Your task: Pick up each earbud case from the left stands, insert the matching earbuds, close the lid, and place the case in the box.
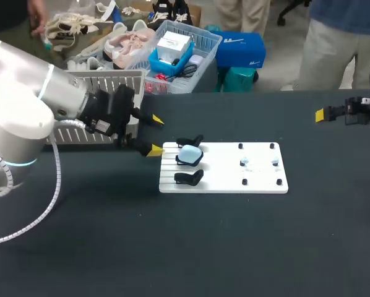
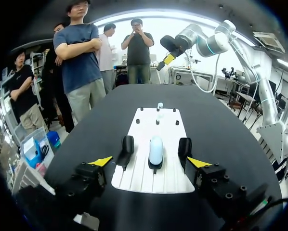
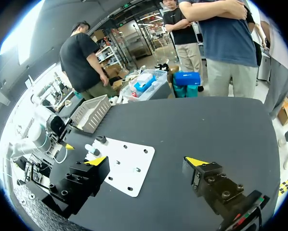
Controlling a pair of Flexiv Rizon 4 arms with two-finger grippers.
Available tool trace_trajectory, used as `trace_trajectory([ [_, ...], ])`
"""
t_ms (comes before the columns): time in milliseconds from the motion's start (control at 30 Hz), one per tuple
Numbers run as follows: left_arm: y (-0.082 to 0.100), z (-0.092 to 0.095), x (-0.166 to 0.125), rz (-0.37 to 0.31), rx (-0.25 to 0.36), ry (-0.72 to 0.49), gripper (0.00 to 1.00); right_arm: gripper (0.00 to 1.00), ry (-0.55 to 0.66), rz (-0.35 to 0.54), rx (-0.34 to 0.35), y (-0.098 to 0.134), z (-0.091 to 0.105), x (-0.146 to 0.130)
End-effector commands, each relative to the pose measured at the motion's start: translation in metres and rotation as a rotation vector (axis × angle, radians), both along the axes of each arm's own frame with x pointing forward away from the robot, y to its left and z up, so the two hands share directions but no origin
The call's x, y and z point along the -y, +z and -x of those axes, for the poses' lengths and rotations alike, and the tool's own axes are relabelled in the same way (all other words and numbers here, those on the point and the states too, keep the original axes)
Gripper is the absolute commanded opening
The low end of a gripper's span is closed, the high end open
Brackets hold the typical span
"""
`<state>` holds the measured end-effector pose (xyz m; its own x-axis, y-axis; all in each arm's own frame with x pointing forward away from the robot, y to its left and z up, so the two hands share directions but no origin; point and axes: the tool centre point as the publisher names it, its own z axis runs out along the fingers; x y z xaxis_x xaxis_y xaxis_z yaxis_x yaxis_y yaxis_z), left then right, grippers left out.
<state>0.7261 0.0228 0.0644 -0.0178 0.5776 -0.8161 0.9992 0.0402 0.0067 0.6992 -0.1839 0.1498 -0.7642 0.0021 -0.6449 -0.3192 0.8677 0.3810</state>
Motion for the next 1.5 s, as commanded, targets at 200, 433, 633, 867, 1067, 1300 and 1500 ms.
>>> trace_trajectory([
  [200, -0.020, 0.000, 0.008, 0.004, -0.005, -0.002, 0.95, 1.00, 0.002, -0.001, 0.000, 0.000, 0.000, 0.001],
  [433, -0.026, -0.003, 0.016, 0.019, -0.013, 0.014, 0.92, 1.00, 0.002, -0.001, 0.000, 0.000, 0.000, 0.001],
  [633, -0.030, 0.000, 0.021, 0.029, -0.025, 0.013, 0.66, 1.00, 0.002, -0.001, 0.000, 0.000, 0.000, 0.001],
  [867, -0.034, 0.001, 0.029, 0.037, -0.032, 0.014, 0.67, 1.00, 0.002, -0.001, 0.000, 0.000, 0.000, 0.001],
  [1067, -0.033, -0.002, 0.036, 0.054, -0.033, 0.022, 0.50, 1.00, 0.002, -0.001, 0.000, 0.000, 0.000, 0.001],
  [1300, -0.035, 0.001, 0.039, 0.057, -0.041, 0.016, 0.47, 1.00, 0.002, -0.001, 0.000, 0.000, 0.000, 0.001],
  [1500, -0.038, 0.004, 0.041, 0.057, -0.046, 0.010, 0.49, 1.00, 0.002, -0.001, 0.000, 0.000, 0.000, 0.001],
])
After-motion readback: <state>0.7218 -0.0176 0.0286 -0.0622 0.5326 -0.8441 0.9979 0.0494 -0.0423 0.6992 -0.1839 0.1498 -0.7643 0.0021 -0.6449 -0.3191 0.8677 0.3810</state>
